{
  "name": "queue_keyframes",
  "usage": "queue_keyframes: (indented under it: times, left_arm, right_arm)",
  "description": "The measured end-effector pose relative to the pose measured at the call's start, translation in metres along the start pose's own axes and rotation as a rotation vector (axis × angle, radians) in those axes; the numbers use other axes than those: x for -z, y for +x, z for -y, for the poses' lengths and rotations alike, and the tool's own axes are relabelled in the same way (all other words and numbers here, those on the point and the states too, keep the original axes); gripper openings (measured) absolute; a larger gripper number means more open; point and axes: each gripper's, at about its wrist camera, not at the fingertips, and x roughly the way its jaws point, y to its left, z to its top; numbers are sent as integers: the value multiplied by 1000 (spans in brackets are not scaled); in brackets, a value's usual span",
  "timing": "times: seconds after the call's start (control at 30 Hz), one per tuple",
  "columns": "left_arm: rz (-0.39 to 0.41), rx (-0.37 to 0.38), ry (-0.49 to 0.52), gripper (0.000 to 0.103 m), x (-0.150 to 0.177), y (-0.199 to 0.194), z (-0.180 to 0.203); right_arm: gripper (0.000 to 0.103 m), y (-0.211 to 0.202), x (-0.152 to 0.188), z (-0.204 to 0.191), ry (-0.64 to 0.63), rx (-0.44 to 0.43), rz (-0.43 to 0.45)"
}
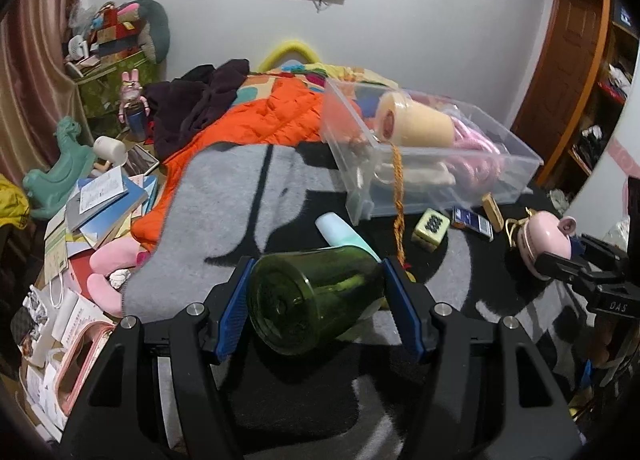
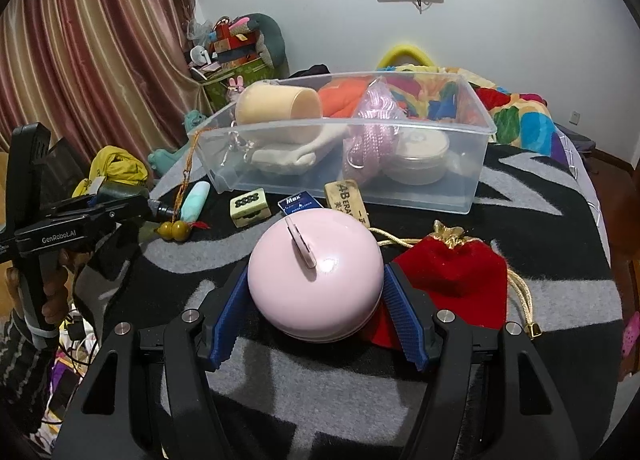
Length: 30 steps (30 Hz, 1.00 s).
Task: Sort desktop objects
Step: 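Place the green bottle and pink round case into the clear box and release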
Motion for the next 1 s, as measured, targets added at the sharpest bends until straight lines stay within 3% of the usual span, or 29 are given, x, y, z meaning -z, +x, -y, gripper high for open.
queue_keyframes:
  times: [0.6,0.77,1.0]
  left_arm:
    - [138,74,-1,63,-50,-27,25]
    - [171,71,33,63,-68,-17,46]
    - [135,60,36,63,-86,18,59]
  right_arm:
    - [62,-28,-40,27,40,23,130]
    - [62,-33,-54,38,48,37,163]
    - [62,-28,-71,51,62,53,179]
